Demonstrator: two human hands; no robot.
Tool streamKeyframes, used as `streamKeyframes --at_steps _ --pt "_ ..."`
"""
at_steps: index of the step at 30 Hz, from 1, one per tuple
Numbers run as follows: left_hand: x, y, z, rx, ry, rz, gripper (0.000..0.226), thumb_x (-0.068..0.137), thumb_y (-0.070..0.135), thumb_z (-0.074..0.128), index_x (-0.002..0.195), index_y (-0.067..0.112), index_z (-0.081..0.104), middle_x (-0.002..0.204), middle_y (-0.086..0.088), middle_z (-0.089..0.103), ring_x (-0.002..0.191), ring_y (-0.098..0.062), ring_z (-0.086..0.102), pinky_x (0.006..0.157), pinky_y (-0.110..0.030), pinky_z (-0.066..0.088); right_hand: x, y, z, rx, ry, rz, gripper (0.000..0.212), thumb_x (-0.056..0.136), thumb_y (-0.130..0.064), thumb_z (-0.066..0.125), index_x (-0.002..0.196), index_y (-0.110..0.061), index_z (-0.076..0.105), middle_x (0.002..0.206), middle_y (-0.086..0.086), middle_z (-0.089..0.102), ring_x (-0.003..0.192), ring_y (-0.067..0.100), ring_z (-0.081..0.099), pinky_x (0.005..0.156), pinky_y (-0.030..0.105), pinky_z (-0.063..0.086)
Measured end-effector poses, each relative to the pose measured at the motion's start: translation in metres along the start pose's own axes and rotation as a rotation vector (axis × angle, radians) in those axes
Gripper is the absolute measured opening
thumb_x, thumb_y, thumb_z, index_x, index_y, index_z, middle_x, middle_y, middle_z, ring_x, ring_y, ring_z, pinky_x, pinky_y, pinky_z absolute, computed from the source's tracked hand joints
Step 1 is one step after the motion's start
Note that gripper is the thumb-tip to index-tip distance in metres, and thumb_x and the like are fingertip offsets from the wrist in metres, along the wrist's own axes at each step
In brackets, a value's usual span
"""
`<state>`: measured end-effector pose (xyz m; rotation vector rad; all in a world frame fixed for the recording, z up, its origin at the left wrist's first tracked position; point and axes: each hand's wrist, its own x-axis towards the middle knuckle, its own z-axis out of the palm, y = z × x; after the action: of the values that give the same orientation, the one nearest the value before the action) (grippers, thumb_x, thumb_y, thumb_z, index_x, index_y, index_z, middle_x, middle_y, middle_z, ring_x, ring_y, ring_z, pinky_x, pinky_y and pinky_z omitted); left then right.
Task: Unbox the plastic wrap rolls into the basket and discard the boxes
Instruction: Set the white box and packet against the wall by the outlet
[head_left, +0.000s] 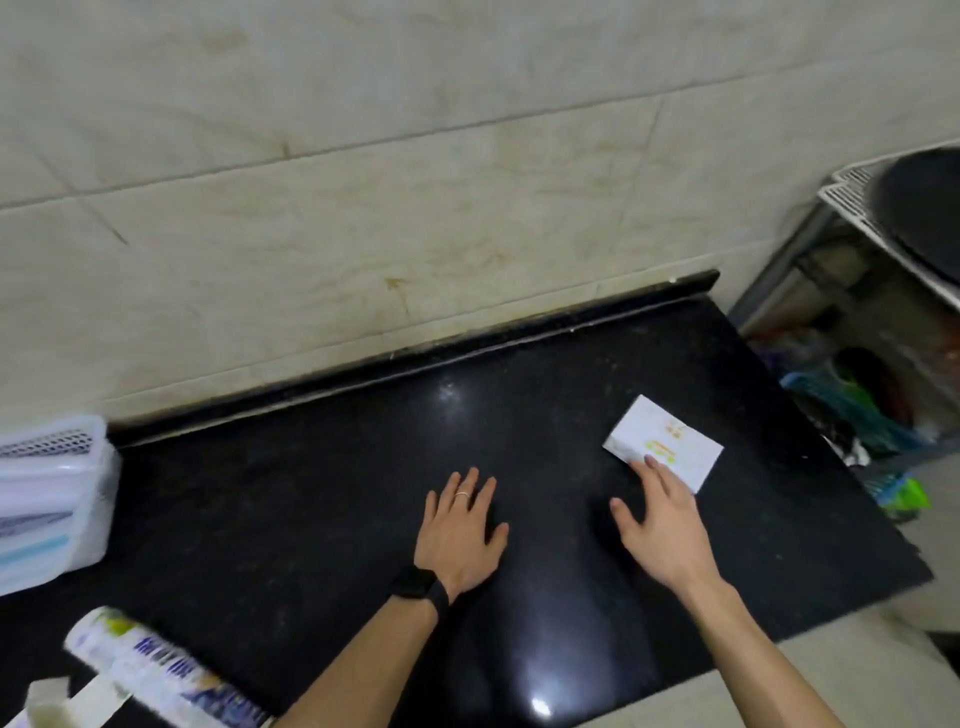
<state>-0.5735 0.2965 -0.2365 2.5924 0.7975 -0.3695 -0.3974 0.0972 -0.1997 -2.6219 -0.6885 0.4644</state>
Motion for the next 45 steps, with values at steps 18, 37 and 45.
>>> streamKeyframes --at_steps 18,37,45 --pt "0.006 -0.005 0.046 0.046 -0.160 0.001 0.067 0.098 0.058 0.030 0.156 0.042 0.001 0.165 0.008 -0.015 0.152 -0.019 -0.012 0.120 -0.056 0.000 0.068 0.054 -0.002 0.040 -0.050 0.177 0.088 0.080 -0.026 0.078 0.149 -0.019 0.025 0.145 0.024 0.028 0.131 0.045 0.028 0.113 0.047 0.026" --pt "-0.329 -0.270 -0.015 -0.214 0.388 -0.779 0.061 0.098 0.046 0.044 0.155 0.032 0.027 0.164 0.003 0.021 0.152 -0.018 0.012 0.122 -0.042 0.015 -0.172 -0.302 0.169 0.256 -0.636 -0.665 0.074 0.083 -0.039 0.068 0.144 -0.046 0.027 0.140 -0.007 0.027 0.132 0.018 0.028 0.105 0.030 0.030" --pt "-0.475 -0.420 0.019 -0.350 0.423 -1.072 0.061 0.099 0.049 0.040 0.156 0.032 0.022 0.165 0.005 0.017 0.152 -0.017 0.008 0.121 -0.047 0.011 -0.296 -0.450 0.273 0.084 -0.731 -0.943 0.075 0.088 -0.039 0.067 0.149 -0.043 0.023 0.143 -0.002 0.032 0.134 0.020 0.026 0.116 0.039 0.026"
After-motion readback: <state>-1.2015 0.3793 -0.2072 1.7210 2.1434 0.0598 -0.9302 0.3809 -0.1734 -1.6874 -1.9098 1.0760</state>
